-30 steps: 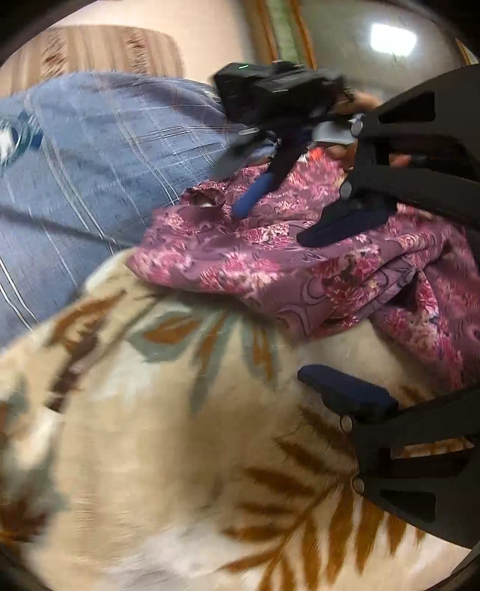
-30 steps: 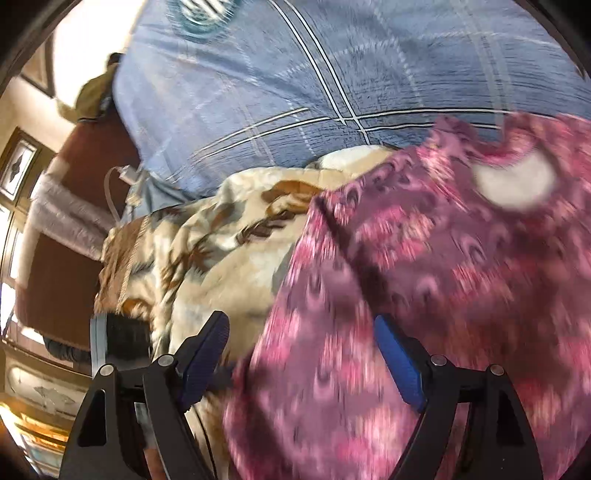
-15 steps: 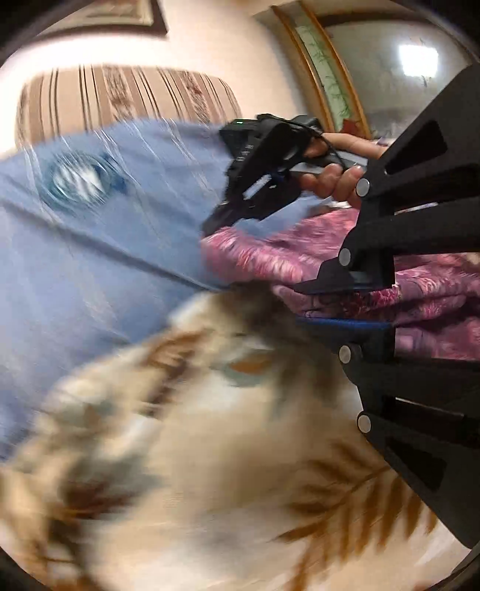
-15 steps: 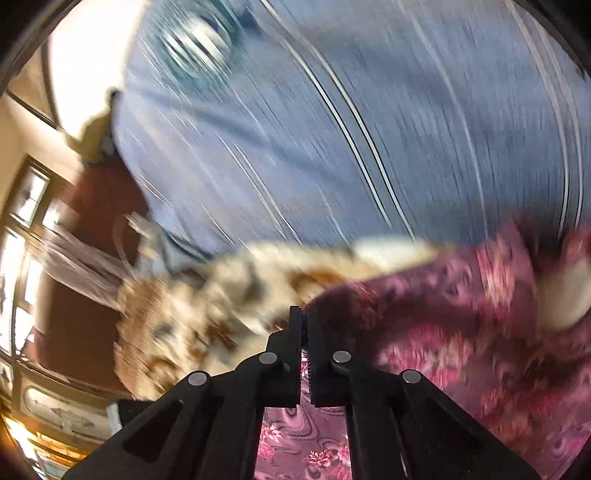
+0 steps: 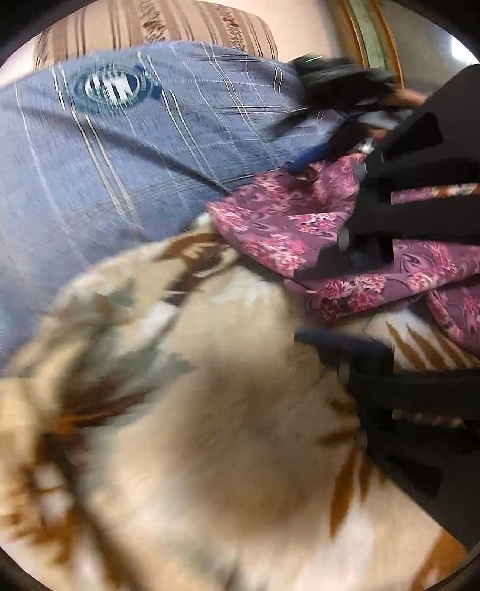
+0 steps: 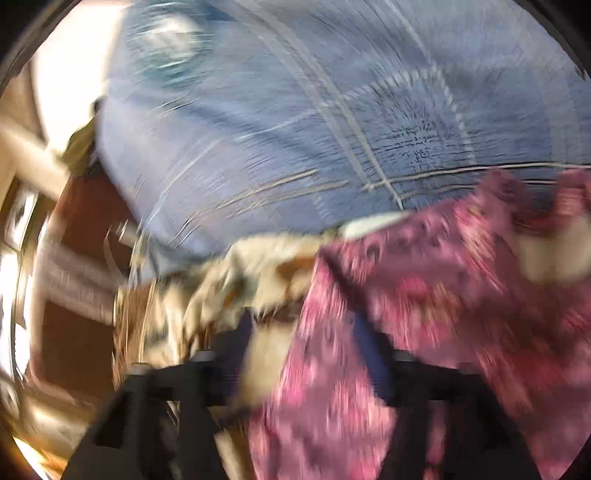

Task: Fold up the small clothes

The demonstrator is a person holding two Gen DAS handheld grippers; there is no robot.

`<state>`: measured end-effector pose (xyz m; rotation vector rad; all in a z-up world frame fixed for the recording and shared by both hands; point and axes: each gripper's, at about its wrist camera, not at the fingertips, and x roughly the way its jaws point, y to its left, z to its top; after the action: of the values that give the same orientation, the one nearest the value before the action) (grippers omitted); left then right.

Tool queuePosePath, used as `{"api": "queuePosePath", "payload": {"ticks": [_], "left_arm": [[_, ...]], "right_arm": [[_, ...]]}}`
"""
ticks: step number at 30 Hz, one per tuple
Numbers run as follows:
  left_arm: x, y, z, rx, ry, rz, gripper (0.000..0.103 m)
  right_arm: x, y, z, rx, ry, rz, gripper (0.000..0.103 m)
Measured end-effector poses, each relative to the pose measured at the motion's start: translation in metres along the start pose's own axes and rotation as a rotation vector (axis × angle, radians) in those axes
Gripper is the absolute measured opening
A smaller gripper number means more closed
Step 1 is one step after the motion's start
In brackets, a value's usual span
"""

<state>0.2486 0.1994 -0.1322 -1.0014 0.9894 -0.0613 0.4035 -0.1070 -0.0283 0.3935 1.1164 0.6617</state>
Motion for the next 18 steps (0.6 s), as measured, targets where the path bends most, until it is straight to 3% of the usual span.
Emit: {"api": "queuePosePath", "payload": {"ticks": [2, 5, 7, 9, 11, 13, 14, 18], "left_arm": [[-0.02, -0.006, -0.012, 0.05, -0.048, 0.025, 0.041], [-0.028, -0.033, -0.04, 0.171, -0.048, -0.002, 0.041], [-0.02, -0.055, -0.06, 0.28, -0.021, -0.004, 0.048], [-0.006, -0.073, -0.086, 0.371, 0.057, 0.007, 0.052], [0.006, -0.08, -0.113, 0.404, 0.167, -0.02, 0.051], [0.015, -0.091, -0.136, 0.432, 0.22, -0.026, 0.051], [0.016, -0.094, -0.143, 0.454, 0.222, -0.01, 0.052], [0.007, -0.091, -0.171, 0.497, 0.177, 0.065, 0.052]], "right_arm": [[-0.031, 0.008, -0.032, -0.052, 0.003, -0.026, 0.071], [-0.087, 0.003, -0.095, -0.058, -0.026, -0.022, 0.071], [-0.118, -0.013, -0.135, -0.027, -0.059, -0.078, 0.071], [-0.148, -0.036, -0.176, 0.018, -0.12, -0.18, 0.071], [-0.159, -0.052, -0.201, 0.072, -0.139, -0.215, 0.066], [-0.17, -0.075, -0.224, 0.151, -0.155, -0.218, 0.057], [-0.172, -0.082, -0.232, 0.176, -0.156, -0.204, 0.052], [-0.171, -0.092, -0.257, 0.196, -0.144, -0.186, 0.046]]}}
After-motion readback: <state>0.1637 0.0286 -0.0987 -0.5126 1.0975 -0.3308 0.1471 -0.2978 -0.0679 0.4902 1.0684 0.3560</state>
